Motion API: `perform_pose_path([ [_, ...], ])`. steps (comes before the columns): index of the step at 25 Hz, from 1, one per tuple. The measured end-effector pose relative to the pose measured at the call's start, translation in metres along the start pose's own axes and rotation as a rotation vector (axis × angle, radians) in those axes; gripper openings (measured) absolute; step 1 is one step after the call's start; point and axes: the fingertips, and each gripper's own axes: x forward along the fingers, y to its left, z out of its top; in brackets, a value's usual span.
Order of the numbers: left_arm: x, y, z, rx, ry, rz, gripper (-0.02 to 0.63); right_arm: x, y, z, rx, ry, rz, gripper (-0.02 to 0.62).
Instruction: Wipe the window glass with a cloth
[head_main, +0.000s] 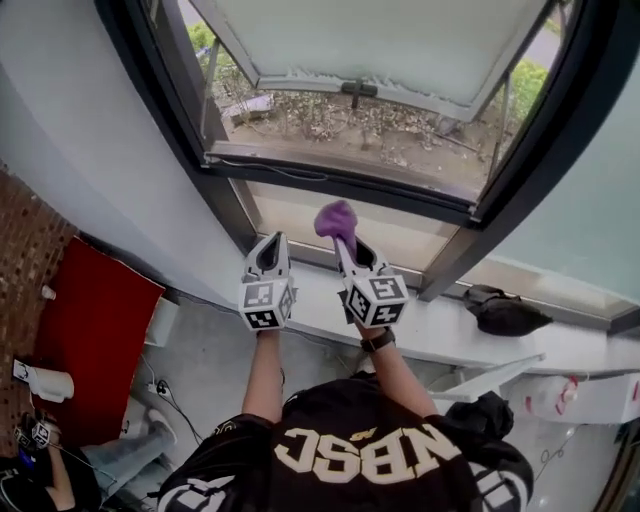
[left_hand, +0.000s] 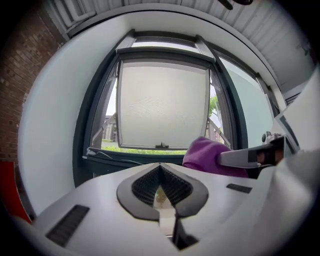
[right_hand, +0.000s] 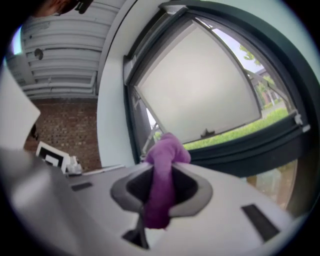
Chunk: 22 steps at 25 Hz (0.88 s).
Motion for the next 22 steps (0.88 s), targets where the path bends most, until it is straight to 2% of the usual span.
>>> perform_pose_path([
  [2, 0.020, -0.012, -0.002, 0.005, -0.010, -0.006, 0.015, 0.008, -0.018, 0.001, 0.000, 0.001, 0.018, 0.080],
  [4, 0.038, -0.022, -0.011, -0.001, 0.020, -0.021, 0.015, 0.014, -0.032, -0.016, 0.016, 0.043, 0.024, 0.080],
  [8, 0.070, -0.021, -0.024, -0.032, 0.059, -0.053, 0.015, 0.028, -0.046, -0.058, -0.070, 0.136, 0.017, 0.080],
  [13, 0.098, -0.005, -0.030, -0.006, 0.065, -0.142, 0.015, 0.057, -0.061, -0.096, -0.025, 0.168, -0.031, 0.080],
  [17, 0.115, 0.044, -0.038, 0.033, 0.068, -0.178, 0.015, 0.097, -0.064, -0.140, 0.040, 0.192, -0.085, 0.080],
  [20, 0.115, 0.099, -0.058, 0.049, 0.104, -0.168, 0.015, 0.133, -0.037, -0.165, 0.033, 0.227, -0.084, 0.080],
  [22, 0.111, 0.128, -0.072, 0.020, 0.139, -0.168, 0.015, 0.158, -0.018, -0.172, 0.018, 0.244, -0.082, 0.080],
])
